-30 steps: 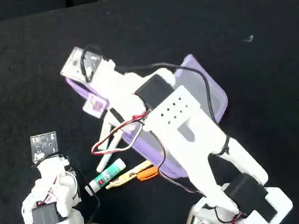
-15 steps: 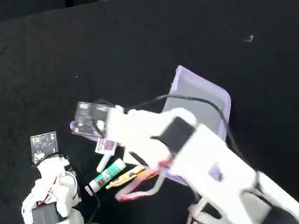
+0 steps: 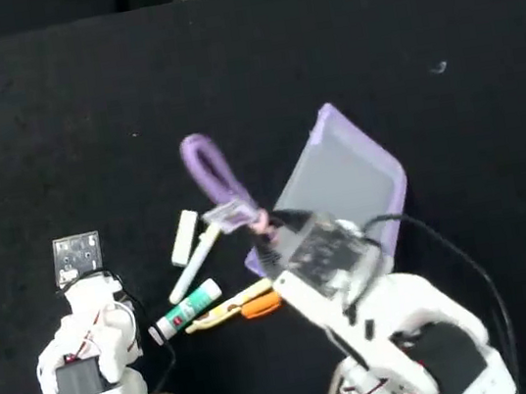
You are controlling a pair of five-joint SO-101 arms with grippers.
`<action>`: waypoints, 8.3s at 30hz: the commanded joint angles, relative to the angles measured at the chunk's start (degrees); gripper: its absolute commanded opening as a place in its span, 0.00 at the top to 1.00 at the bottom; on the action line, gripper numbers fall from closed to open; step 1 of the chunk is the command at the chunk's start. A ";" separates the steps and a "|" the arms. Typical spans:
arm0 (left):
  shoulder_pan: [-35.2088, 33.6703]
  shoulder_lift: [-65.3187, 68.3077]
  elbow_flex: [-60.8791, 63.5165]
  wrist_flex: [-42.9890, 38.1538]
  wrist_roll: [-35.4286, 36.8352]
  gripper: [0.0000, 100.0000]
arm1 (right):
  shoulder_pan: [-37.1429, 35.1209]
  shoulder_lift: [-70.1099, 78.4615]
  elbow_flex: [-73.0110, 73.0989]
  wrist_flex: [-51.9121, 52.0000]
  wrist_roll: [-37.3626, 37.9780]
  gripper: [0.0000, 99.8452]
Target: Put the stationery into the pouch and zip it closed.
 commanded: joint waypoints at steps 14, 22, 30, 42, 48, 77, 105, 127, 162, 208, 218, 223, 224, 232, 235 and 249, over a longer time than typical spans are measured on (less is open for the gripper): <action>0.66 -0.26 1.27 -1.05 0.44 0.97 | 8.62 -3.38 1.27 -2.20 -2.73 0.99; 0.66 -0.26 1.27 -1.05 0.44 0.97 | 11.08 -3.03 -0.40 0.09 -2.81 0.99; 6.55 -0.26 1.27 -1.05 0.44 0.97 | 11.08 12.35 -1.63 -3.69 -2.81 0.99; 32.66 -0.26 1.27 -1.05 0.26 0.97 | 11.16 20.70 -0.84 -10.11 -2.81 0.99; 39.16 -0.26 1.27 -1.85 0.18 0.97 | 14.24 20.97 -0.84 -10.73 -2.81 0.99; 49.01 -0.35 0.92 -40.35 1.85 0.70 | 15.38 21.32 -1.10 -10.90 -2.81 0.99; 42.86 9.67 1.36 -48.18 -6.07 0.70 | 15.21 21.32 -1.36 -10.90 -2.81 0.99; 42.77 41.85 -13.41 -63.74 -6.33 0.70 | 15.21 21.32 -1.01 -10.90 -2.46 0.99; 43.03 49.05 -21.14 -64.53 -6.24 0.70 | 15.21 21.32 -0.92 -10.81 -2.29 0.99; 38.90 69.80 -21.49 -90.20 -4.84 0.97 | 22.42 20.97 -11.91 5.19 2.55 0.99; 39.25 69.80 -21.32 -90.11 -4.57 0.97 | 22.24 21.32 -10.77 4.57 2.55 0.97; 39.34 69.27 -21.67 -90.11 -4.40 0.97 | 22.07 21.32 -4.09 -5.80 -3.34 0.84; 39.34 69.27 -21.76 -90.11 -4.40 0.97 | 21.89 21.32 -3.30 -7.03 -4.31 0.82; 39.34 69.19 -21.76 -90.20 -4.40 0.97 | 8.18 21.32 1.98 -11.16 -9.05 0.81; 39.34 69.19 -21.67 -90.20 -4.40 0.97 | 6.15 21.32 5.05 -14.42 -10.02 0.81; 39.34 69.19 -21.93 -90.64 -4.40 0.97 | 2.46 21.41 10.51 -21.10 -13.27 0.81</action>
